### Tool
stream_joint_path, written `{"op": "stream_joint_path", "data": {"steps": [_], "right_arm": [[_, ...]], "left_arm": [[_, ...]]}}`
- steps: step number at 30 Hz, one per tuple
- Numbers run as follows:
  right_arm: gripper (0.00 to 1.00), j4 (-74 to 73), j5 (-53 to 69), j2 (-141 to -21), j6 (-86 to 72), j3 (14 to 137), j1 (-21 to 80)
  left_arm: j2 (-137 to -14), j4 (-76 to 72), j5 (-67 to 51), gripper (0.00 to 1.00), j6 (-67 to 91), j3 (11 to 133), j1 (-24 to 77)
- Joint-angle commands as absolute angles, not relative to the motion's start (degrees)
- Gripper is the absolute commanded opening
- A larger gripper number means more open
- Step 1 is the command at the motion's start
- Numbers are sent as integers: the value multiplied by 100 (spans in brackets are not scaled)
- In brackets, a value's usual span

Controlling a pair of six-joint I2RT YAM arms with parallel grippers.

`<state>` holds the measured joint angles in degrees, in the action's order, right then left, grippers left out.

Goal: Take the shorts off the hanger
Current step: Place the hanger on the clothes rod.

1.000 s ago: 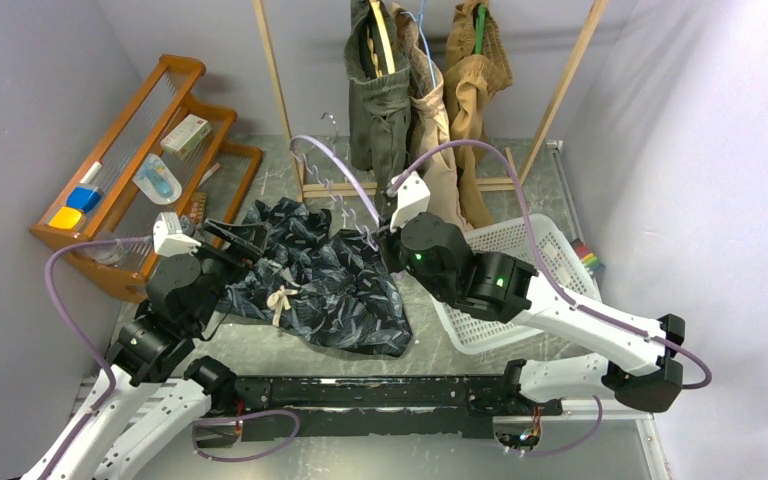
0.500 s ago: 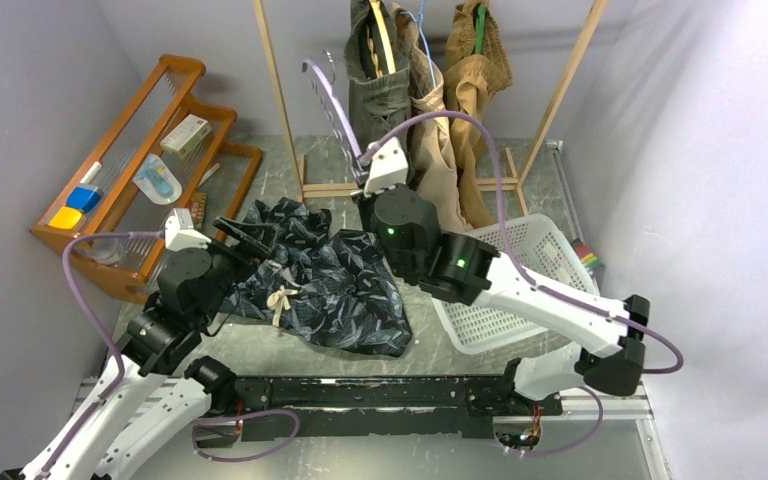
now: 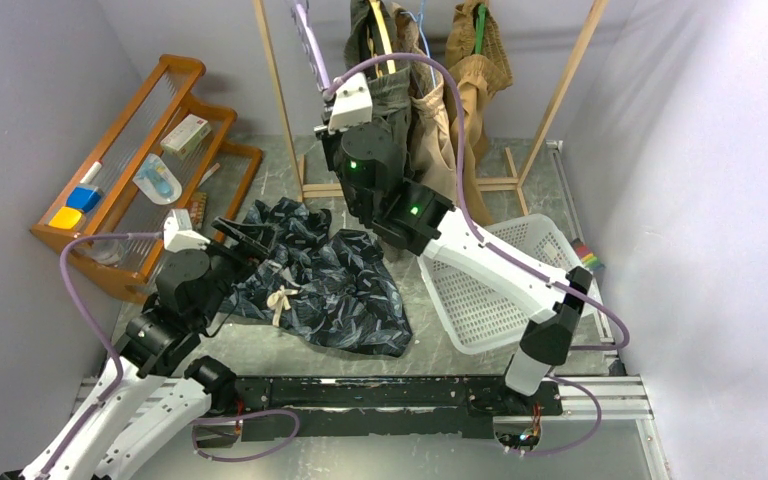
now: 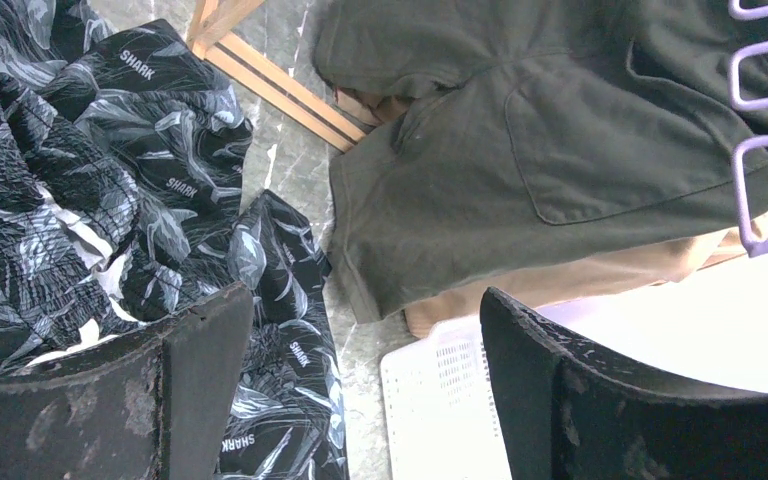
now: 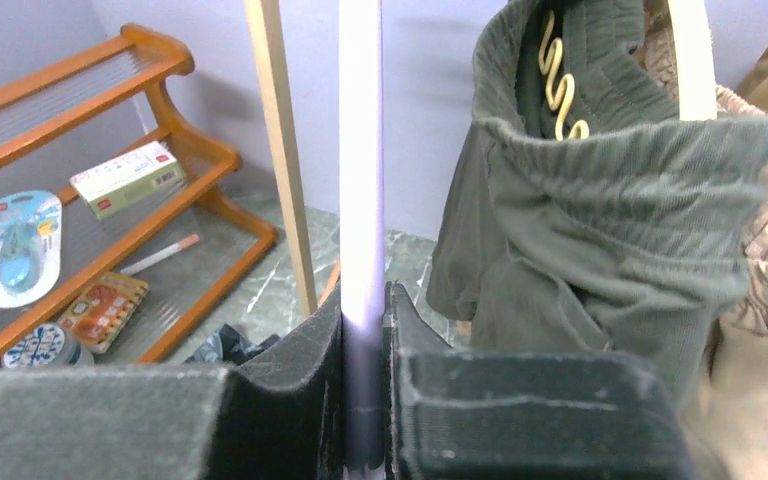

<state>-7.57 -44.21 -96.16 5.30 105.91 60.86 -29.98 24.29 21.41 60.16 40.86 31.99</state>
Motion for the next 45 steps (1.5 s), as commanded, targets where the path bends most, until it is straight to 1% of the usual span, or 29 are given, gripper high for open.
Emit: {"op": "stream_joint_path", "data": {"steps": [1,10,21,27,35,39,40,42,43,45], "right_arm": [[0,-881,-4171,-9808,468,11109,5920],[0,-1650,-3594,-10188,134,11671,5659],[0,-1574,-3459,-10441,129,11915,5396],[0,-1805,-3363,-10703,139,12315,5346],[0,-2062,-3339,-10841,-39,12347,5284],[1,-1985,-3245,-10646,-77,12062,5282],[5,-1963,-3196,-10590,-59,12002,5283],[9,-1961,-3126,-10492,-87,11961,5285],[14,-1957,-3064,-10440,-114,11929,5284],[38,-1910,-2931,-10313,-170,11784,5285]], "left_arm": [[-2826,2530,2329,88,5928,4185,3222],[-2741,2497,2412,88,5937,4098,3222],[-2887,2357,2276,88,5956,4069,3225],[-2909,2359,2286,88,5950,4066,3223],[-2890,2397,2321,88,5963,4049,3226],[-2900,2358,2288,89,5974,4012,3221],[-2906,2344,2285,89,5969,4009,3224],[-2929,2345,2283,89,5950,4031,3221],[-2949,2353,2277,89,5949,4047,3218],[-2976,2341,2266,89,5948,4056,3224]]}}
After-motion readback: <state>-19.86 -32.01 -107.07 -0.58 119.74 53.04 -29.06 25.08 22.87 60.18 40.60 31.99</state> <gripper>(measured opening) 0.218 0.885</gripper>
